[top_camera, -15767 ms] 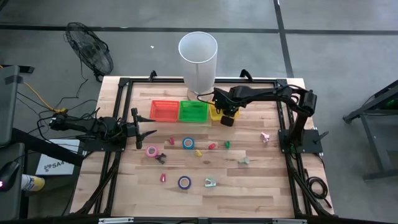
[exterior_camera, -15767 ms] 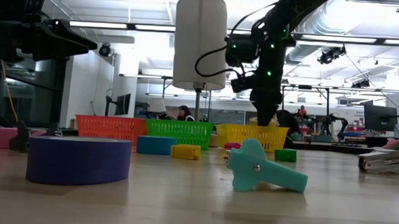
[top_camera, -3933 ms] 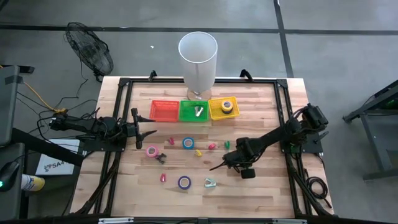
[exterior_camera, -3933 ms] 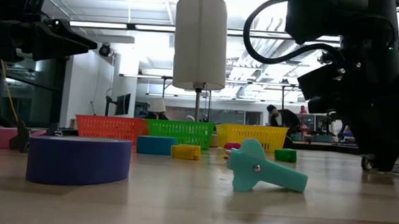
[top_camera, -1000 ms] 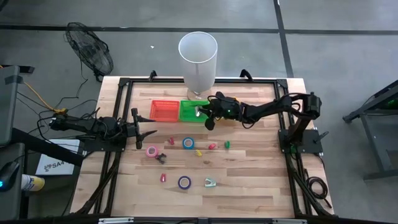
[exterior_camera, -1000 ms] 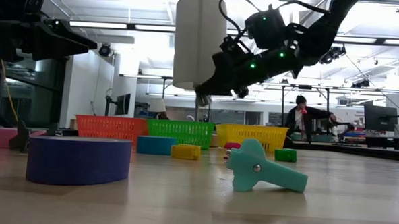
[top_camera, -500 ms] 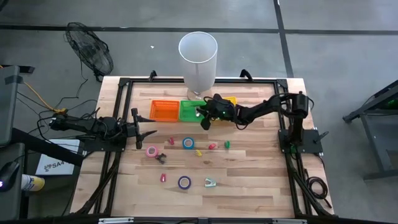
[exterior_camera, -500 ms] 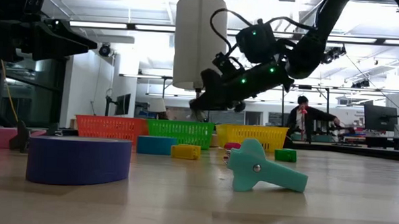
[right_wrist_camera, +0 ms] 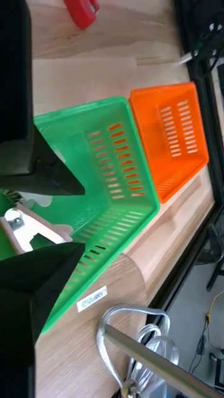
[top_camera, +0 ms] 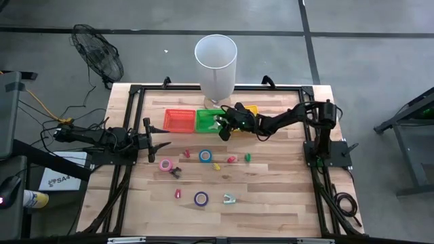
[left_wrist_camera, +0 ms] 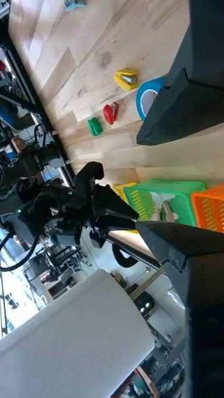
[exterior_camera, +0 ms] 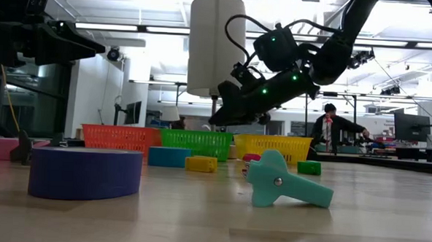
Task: Pick and place Stapler, Stapler remover, tape
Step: Put the light blue staple remover into the green bin
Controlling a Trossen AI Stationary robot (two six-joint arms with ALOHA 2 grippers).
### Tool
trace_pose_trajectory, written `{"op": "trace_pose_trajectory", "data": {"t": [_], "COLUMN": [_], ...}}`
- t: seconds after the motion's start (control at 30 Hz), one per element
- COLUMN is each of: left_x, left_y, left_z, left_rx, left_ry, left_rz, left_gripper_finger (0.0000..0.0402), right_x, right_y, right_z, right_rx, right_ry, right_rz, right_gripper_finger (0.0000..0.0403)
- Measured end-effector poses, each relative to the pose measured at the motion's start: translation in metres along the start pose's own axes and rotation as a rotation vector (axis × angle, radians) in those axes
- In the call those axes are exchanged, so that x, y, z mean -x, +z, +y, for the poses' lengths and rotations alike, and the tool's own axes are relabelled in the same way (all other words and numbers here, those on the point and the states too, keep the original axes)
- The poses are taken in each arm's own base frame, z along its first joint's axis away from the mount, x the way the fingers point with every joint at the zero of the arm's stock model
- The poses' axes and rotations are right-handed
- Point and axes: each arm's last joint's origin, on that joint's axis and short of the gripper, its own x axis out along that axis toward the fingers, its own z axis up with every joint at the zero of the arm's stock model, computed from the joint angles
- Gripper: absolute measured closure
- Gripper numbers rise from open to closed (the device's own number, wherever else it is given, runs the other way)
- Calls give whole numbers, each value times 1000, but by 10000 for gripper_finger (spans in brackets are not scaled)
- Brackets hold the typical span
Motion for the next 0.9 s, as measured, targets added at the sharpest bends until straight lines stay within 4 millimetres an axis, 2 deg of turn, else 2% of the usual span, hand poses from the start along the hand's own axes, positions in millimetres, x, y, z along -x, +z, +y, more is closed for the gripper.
{"op": "trace_pose_trajectory", "data": {"t": [0.23, 0.47, 0.63, 0.9], "left_x": [0, 0, 0, 0], "left_y": [0, 0, 0, 0], "left_z": [0, 0, 0, 0], "left_rx": [0, 0, 0, 0], "left_ry": [0, 0, 0, 0], "left_rz": [0, 0, 0, 0], "left_gripper_finger": [195, 195, 195, 195], "right_x": [4, 17, 30, 50], "right_y": [5, 20, 32, 34], "right_z": [1, 1, 1, 13], "right_rx": [0, 3, 6, 35], "right_ry": [11, 13, 67, 140], "right_rz": [-4, 6, 35, 154], "right_gripper_finger": [241, 214, 206, 206]}}
